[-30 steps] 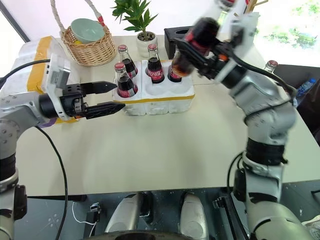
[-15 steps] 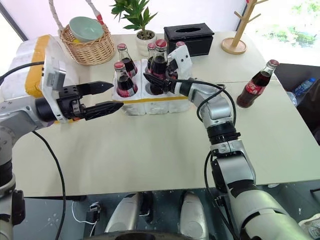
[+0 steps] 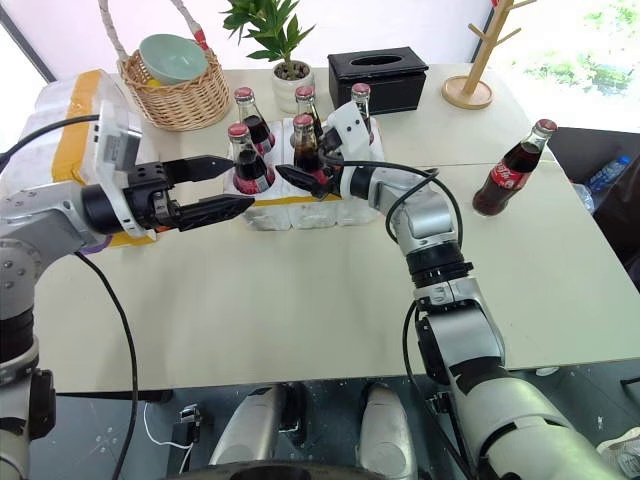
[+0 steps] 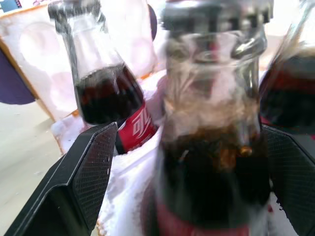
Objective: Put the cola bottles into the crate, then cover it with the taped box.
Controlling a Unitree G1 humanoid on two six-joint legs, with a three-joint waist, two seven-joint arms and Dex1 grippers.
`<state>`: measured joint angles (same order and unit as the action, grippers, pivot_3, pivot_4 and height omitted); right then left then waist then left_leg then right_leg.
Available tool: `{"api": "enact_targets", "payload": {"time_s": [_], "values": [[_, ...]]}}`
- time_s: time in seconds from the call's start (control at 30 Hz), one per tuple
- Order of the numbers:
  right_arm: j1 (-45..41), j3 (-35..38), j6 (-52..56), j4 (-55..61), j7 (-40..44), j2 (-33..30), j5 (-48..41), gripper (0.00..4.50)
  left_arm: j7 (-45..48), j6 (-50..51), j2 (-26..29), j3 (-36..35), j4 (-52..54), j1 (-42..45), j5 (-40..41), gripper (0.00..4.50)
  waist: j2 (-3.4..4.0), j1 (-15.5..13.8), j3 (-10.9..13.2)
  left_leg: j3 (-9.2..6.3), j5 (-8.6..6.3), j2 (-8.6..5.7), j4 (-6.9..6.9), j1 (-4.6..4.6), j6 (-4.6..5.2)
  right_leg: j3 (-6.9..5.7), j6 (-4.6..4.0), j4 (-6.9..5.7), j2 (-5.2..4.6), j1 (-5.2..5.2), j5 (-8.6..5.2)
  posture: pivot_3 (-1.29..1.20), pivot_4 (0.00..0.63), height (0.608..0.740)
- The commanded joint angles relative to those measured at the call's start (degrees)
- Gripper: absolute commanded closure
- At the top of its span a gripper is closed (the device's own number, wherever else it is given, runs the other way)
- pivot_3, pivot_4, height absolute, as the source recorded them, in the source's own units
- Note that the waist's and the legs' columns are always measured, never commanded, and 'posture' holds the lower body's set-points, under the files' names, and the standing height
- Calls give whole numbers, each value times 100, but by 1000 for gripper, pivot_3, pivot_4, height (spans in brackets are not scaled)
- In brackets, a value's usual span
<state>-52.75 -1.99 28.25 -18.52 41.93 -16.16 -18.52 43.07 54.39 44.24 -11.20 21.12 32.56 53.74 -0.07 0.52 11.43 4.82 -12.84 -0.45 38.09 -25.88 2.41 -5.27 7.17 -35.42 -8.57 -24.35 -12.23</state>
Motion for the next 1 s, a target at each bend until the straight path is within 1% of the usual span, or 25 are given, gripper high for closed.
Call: {"api": "enact_targets", "payload": {"time_s": [0.03,0.13,0.23,0.33,0.4,0.43,0.5,0.6,0.73,0.83,1.0], "values": [[369,716,669,1359,-139,-549,-517,42,29,-2,-98,55,273,127,219,0,0,-12,0,0,0,-1,0,-1,0,0,0,1,-1,1,0,0,150,736],[1025,1358,1419,2493,-259,-1143,-1014,42,68,21,-230,239,386,111,282,0,-1,-58,-1,-1,-1,-2,0,-1,1,0,0,9,-2,5,0,0,150,736],[1972,1935,2042,3491,-359,-1781,-1325,42,114,-16,-398,455,359,165,256,0,-1,-104,-1,3,-2,0,0,1,2,0,0,9,-2,5,0,0,150,736],[2957,2553,2396,4163,-469,-2148,-1581,42,176,-108,-609,711,198,301,126,0,-2,-120,-1,7,-2,4,0,4,4,0,0,7,0,6,0,0,150,736],[3406,2878,2423,4353,-729,-2186,-1521,42,236,-203,-719,885,73,393,-27,0,-3,-126,-2,10,-7,4,2,8,13,1,-1,9,-1,8,1,0,150,736],[3596,2972,2312,4358,-956,-2176,-1317,42,271,-243,-772,961,11,444,-92,0,-3,-114,-2,9,-16,4,4,11,29,1,-1,10,-1,13,1,0,150,736],[4031,2908,1718,4243,-1367,-2247,-588,42,333,-289,-868,1069,-82,552,-167,0,-4,-127,-3,11,-17,4,6,16,31,3,-2,11,-1,14,1,0,150,736],[4156,3121,1417,3921,-1844,-1975,-409,42,402,-313,-926,1117,-131,616,-235,0,-4,-124,-3,11,-17,4,7,16,31,4,-2,11,-1,15,1,0,150,736],[3879,3280,969,3281,-2319,-1764,-231,42,467,-308,-879,1092,-112,575,-275,0,-3,-111,-3,11,-9,5,7,16,19,6,-2,10,1,13,1,0,150,736],[3641,3298,719,2839,-2433,-1746,-215,42,458,-266,-849,1016,-81,541,-246,0,-3,-121,-3,10,-4,4,7,16,13,6,-2,10,1,14,1,0,150,736],[3105,3085,202,1764,-2379,-1789,-137,42,370,-228,-810,945,20,485,-190,0,-3,-118,-3,9,-9,4,7,16,21,7,-2,10,1,16,1,0,150,736]]}}
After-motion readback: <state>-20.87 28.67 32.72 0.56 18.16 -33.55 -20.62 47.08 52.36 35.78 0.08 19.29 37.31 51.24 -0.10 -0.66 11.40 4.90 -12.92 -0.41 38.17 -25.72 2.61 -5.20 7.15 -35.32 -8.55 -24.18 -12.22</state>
